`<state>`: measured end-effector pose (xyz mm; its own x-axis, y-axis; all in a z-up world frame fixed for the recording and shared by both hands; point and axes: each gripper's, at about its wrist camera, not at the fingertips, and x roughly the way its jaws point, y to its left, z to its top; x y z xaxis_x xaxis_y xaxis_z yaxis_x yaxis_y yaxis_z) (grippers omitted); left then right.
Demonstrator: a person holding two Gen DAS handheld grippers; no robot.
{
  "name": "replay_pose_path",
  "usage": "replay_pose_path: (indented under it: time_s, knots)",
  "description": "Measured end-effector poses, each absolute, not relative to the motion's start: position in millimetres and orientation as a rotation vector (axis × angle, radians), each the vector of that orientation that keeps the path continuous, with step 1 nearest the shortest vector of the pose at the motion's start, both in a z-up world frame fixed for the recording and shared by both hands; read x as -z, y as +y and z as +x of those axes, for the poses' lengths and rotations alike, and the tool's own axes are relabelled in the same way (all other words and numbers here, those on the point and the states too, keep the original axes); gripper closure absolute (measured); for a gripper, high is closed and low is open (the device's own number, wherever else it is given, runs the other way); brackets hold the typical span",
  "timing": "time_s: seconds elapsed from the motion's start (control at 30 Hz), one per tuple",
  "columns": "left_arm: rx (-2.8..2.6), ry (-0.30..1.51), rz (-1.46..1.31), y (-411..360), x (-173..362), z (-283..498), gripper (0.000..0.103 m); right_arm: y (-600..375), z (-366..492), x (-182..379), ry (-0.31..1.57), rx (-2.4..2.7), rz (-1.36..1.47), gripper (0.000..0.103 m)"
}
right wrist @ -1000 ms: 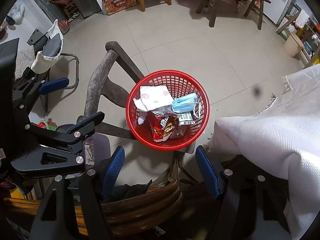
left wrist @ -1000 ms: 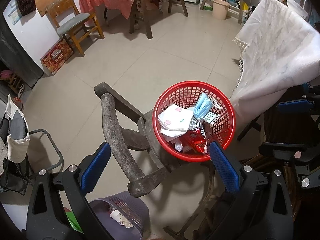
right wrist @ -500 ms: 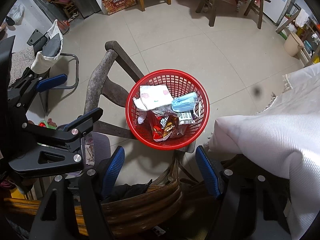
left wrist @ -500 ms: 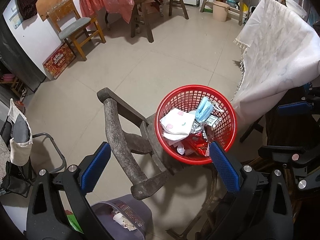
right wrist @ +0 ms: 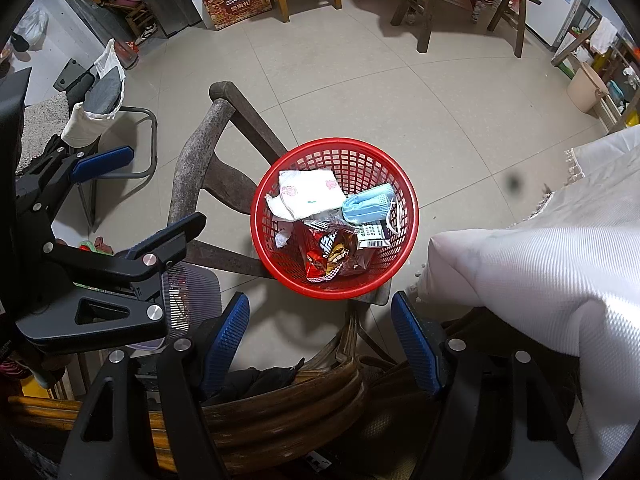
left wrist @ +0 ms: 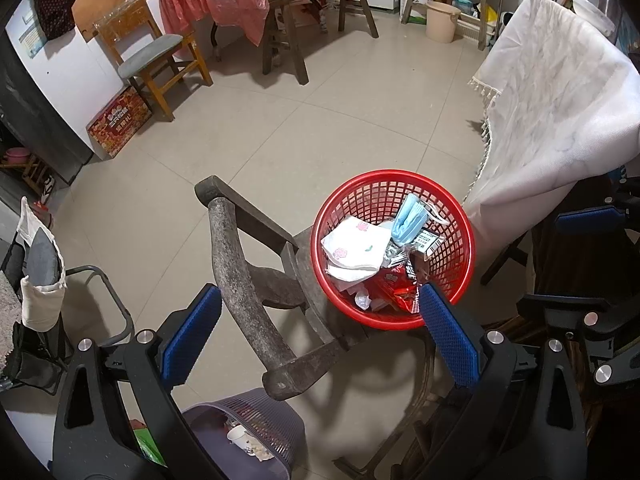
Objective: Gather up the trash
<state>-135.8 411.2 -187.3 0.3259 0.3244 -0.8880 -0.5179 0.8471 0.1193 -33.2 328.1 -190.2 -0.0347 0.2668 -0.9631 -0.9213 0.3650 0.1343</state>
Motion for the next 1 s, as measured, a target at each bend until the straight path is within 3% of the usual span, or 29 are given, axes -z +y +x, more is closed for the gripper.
replay_pose_path:
  time_s: [1.0]
  knots:
    - [-0.570,1.117,-0.195,411.3,183.7,-132.4,0.008,325.1,-33.4,192.0,1.239,-1.088,-0.692,0.031]
